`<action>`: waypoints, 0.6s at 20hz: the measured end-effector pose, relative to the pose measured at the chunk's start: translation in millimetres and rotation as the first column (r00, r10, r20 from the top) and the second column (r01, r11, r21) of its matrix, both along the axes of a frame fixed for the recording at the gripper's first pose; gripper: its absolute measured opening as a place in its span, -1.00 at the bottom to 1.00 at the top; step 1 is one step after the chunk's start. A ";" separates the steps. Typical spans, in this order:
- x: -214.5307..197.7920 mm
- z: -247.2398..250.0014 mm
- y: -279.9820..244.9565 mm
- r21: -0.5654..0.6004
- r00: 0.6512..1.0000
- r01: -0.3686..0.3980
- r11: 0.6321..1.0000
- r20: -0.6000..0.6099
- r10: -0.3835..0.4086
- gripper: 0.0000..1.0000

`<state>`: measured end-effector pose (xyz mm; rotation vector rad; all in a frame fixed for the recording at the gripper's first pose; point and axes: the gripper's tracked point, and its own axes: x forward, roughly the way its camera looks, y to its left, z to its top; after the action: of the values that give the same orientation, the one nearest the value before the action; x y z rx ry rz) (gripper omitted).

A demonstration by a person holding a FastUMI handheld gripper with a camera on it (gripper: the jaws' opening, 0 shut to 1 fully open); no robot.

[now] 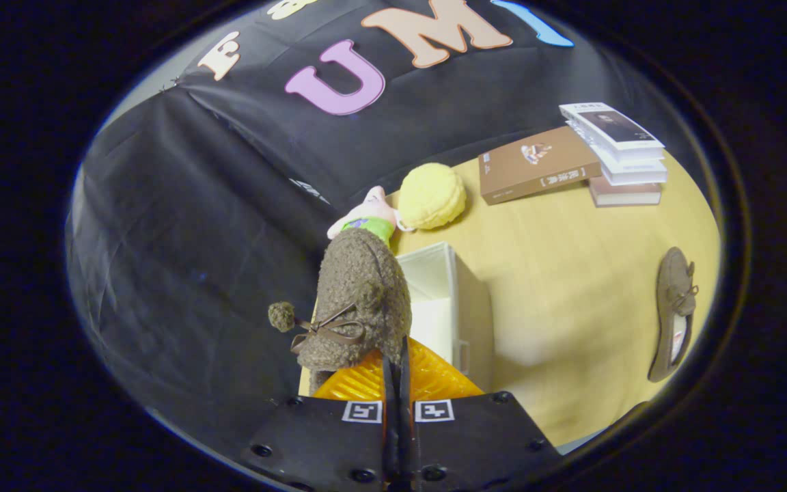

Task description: Open the storage box then place both shoes into the box .Put the left shoe in first, then the right shoe, with the right side of both shoes facing outward in a uniform manner.

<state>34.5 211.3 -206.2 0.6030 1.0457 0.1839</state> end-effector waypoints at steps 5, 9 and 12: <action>-2.7 -46.0 36.3 -0.094 0.998 -0.025 0.995 -0.062 0.019 -0.92; -1.9 -87.9 54.0 -0.159 0.992 -0.036 0.987 -0.123 0.016 -0.92; -1.6 -120.9 68.9 -0.189 0.985 -0.049 0.981 -0.170 0.016 -0.92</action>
<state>32.9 280.2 -327.1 0.4311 1.2216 0.0597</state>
